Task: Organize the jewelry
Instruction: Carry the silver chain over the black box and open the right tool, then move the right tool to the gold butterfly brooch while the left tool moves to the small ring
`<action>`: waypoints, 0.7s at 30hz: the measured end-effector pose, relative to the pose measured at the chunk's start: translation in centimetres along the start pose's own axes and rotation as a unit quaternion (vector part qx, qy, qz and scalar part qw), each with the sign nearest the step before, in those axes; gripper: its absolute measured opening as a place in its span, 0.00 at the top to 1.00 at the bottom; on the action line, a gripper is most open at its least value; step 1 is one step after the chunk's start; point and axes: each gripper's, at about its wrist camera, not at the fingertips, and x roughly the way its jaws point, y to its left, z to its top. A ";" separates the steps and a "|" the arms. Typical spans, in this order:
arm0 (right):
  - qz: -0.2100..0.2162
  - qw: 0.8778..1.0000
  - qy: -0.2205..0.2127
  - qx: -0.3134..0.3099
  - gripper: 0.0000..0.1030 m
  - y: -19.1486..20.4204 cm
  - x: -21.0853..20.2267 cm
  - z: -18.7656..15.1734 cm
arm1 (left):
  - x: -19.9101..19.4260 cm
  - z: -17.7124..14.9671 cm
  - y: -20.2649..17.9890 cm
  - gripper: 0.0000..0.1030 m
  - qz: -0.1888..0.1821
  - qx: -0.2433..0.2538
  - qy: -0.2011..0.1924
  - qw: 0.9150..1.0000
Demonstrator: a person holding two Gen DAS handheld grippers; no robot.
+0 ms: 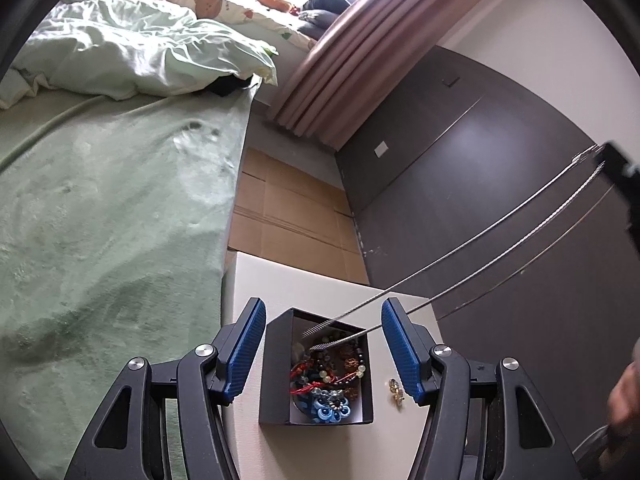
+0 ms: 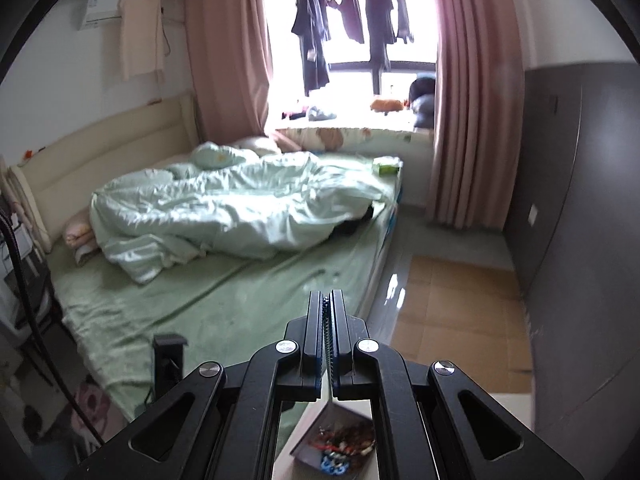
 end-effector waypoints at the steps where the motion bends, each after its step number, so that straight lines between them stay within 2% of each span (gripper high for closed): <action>1: 0.004 1.000 0.008 0.006 0.96 -0.2 0.7 -0.5 | -0.1 -0.1 0.1 0.40 0.000 -0.001 0.000 1.000; 11: 0.039 0.996 0.064 0.039 0.96 -1.6 5.0 -5.1 | 0.4 -0.1 0.3 0.40 0.006 -0.008 0.004 1.000; 12: 0.047 0.995 0.073 0.043 0.94 -1.7 5.5 -5.5 | 0.5 -0.1 0.3 0.40 0.007 -0.008 0.005 1.000; 13: 0.057 0.993 0.086 0.050 0.89 -1.8 6.2 -5.9 | 0.6 -0.2 0.3 0.40 0.008 -0.007 0.007 1.000; 15: 0.061 0.991 0.105 0.062 0.39 -2.3 7.2 -6.6 | 0.8 -0.2 0.1 0.40 0.009 -0.003 0.009 1.000; 16: 0.060 0.990 0.108 0.066 0.32 -2.5 7.4 -6.9 | 0.9 -0.3 0.1 0.40 0.010 -0.002 0.010 1.000; 17: 0.059 0.990 0.103 0.072 0.29 -2.9 7.4 -7.4 | 1.0 -0.3 0.0 0.40 0.012 0.000 0.012 1.000; 21: 0.054 0.989 0.103 0.095 0.29 -5.1 6.8 -8.8 | 1.7 -0.6 -0.7 0.40 0.016 0.014 0.022 1.000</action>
